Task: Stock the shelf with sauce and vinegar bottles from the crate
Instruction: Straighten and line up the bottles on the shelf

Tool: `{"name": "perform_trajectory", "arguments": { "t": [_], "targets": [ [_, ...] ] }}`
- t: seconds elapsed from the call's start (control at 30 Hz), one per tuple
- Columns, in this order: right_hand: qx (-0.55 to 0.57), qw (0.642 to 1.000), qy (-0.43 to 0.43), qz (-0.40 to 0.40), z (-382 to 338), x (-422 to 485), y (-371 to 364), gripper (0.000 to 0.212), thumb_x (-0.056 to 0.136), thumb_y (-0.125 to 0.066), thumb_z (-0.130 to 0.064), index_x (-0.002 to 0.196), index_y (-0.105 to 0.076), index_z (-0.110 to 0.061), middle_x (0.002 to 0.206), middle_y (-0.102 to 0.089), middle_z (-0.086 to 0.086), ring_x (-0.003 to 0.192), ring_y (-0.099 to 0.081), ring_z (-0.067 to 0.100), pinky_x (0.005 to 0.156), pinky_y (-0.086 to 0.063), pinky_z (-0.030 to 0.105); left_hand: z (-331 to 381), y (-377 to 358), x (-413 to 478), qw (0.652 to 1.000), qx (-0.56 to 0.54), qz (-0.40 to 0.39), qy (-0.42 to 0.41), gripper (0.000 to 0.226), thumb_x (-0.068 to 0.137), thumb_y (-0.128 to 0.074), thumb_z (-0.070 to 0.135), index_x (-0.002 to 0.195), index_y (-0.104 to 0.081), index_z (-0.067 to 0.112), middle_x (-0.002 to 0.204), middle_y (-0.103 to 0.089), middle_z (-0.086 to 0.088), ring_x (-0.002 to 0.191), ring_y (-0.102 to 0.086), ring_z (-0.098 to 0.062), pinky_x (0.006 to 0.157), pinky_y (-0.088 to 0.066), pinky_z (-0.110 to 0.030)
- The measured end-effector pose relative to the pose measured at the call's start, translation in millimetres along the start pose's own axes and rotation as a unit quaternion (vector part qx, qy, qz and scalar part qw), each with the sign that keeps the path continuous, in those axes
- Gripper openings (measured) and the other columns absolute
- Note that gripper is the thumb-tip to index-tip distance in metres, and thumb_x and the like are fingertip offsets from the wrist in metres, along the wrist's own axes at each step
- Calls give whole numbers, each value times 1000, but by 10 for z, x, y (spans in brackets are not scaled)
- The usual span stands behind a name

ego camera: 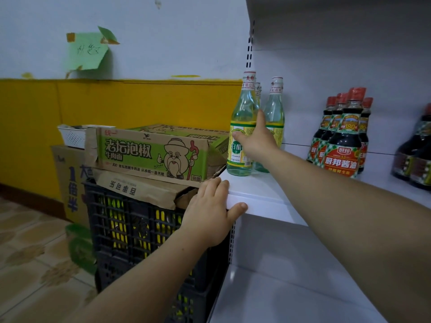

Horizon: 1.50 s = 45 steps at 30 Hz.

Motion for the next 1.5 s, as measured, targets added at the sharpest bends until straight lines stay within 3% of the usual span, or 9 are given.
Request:
{"name": "perform_trajectory", "arguments": {
  "t": [0.1,0.17,0.23,0.3,0.47,0.7,0.9,1.2,1.5],
  "targets": [
    [-14,1000,-10,-9,-7,-112,46,101,88,-60,-52,151,16,-30,153,-34,9,69,-57,14,53,-42,22,2,27,7,1000,12,-13,6,69,89,-34,61,141,-31,16,148,-27,0,137,-16,-14,105,-27,-38],
    [-17,1000,-14,-13,-1,-244,120,103,86,-62,-56,152,13,-28,155,-30,8,101,-60,26,77,-47,27,3,40,16,999,20,-35,14,70,89,-32,62,143,-28,17,150,-25,0,139,-14,-15,107,-25,-40],
    [-33,999,-2,-16,15,-406,243,97,84,-62,-57,153,-2,-26,153,-33,8,129,-45,32,97,-41,38,6,63,23,997,31,-65,24,72,89,-29,64,144,-24,18,153,-20,-1,142,-10,-17,111,-20,-43],
    [-59,998,11,-29,40,-600,412,86,85,-60,-59,151,-19,-22,152,-36,8,133,-40,31,101,-37,38,29,115,44,993,47,-104,42,73,90,-26,65,146,-19,20,157,-14,-1,145,-2,-18,114,-12,-47],
    [-99,991,20,-87,177,-1131,847,81,86,-55,-62,150,-28,-21,153,-36,4,135,-38,27,107,-35,38,231,315,18,974,53,-176,129,78,89,-30,67,150,0,29,159,9,-2,145,12,-24,114,0,-52],
    [-131,984,54,-104,207,-1683,951,80,89,-54,-59,152,-25,-19,157,-28,7,140,-32,27,107,-31,34,264,526,-729,961,-20,-229,153,84,86,-43,66,150,-2,31,159,5,-2,145,10,-24,116,-7,-52],
    [-70,974,84,-198,-221,-2213,145,81,88,-53,-62,152,-23,-24,158,-25,4,140,-32,29,101,-34,36,-256,732,-1690,935,-37,-253,247,86,84,-51,64,151,-7,30,159,0,1,146,5,-23,117,-10,-44],
    [-67,921,86,-373,-652,-3510,-1732,78,90,-51,-61,153,-20,-26,159,-23,0,137,-37,28,93,-39,34,-1387,1033,-3850,878,-24,-224,422,86,83,-58,58,150,-14,26,159,-11,-1,144,-12,-22,114,-20,-37],
    [-50,843,103,-526,-623,-5329,-3192,80,89,-54,-59,153,-20,-27,159,-23,-1,142,-28,26,108,-31,36,-2045,1125,-5928,799,-4,-231,555,109,71,-75,50,151,-8,20,159,-7,-4,144,-12,-22,113,-19,-35]
  ]
}}
Point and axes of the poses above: each hand's wrist, its own x-axis towards the middle knuckle, its own y-axis out of the back of the hand, z = x × y, the point moved 2 cm from there along x, towards the middle knuckle
